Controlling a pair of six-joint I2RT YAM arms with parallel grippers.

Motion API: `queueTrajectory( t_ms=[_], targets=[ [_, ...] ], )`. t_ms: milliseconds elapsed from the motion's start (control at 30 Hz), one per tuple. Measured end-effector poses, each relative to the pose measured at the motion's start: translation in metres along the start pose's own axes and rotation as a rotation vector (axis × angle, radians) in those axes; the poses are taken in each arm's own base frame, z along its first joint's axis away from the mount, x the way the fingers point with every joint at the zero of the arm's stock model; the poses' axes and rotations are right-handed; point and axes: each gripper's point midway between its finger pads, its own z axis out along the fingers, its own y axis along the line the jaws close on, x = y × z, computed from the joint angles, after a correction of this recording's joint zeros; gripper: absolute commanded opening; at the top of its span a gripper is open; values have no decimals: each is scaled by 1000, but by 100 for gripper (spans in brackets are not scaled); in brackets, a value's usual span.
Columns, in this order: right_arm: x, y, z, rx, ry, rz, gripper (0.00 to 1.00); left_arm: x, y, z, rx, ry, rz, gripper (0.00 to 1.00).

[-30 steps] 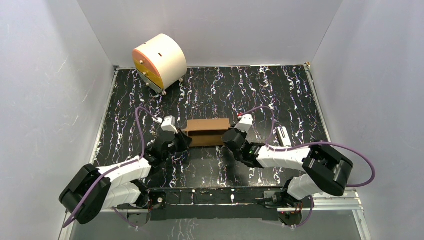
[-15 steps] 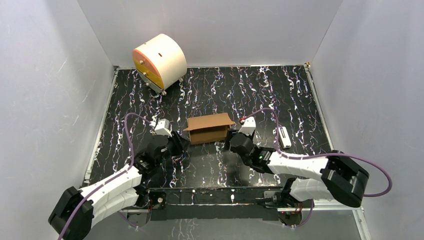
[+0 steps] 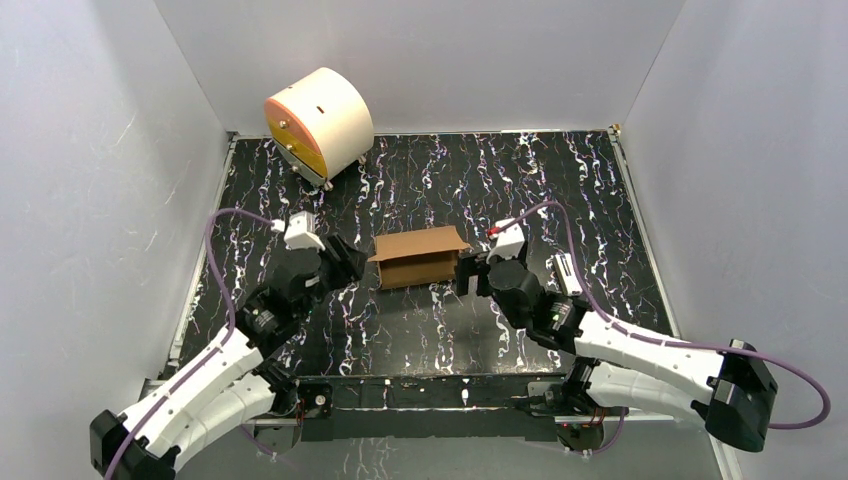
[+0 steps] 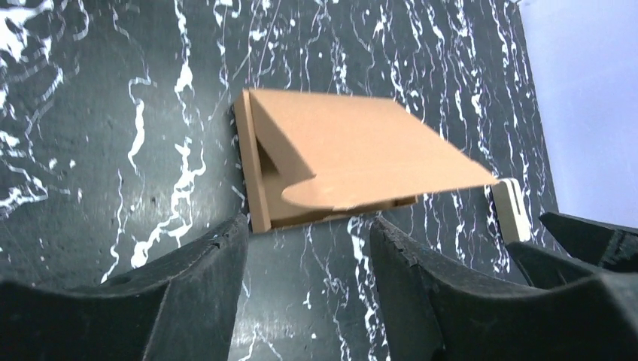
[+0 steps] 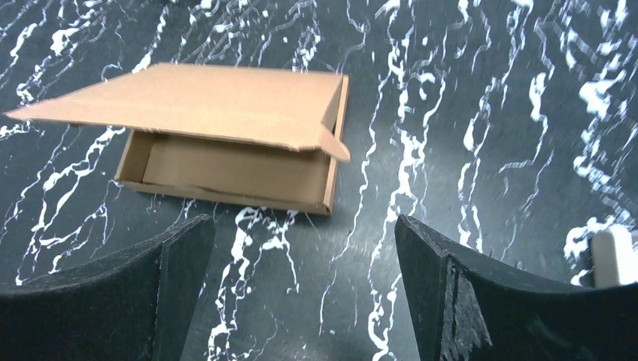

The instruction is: Fold the paper box

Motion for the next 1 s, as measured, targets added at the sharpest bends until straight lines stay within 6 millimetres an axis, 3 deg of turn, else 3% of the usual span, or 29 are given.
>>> queueTrajectory(
  t_ms=[167,267,367,467,667,1000],
  targets=[
    [-49,1,7,8,-51,-68,96,-26,-14,15,-50,-26,55,52],
    [-81,-5,22,21,-76,-74,93,-26,-15,30,-90,-12,100,48],
    [-93,-12,40,19,-62,-73,93,-22,-12,45,-126,5,142,41],
    [-85,-18,62,10,-6,-73,91,-18,-10,57,-144,21,165,35],
    [-39,-14,88,-40,143,-89,86,4,-4,80,-161,94,184,29],
    [7,-7,88,-116,255,-63,77,41,-4,88,-98,185,118,19]
  ],
)
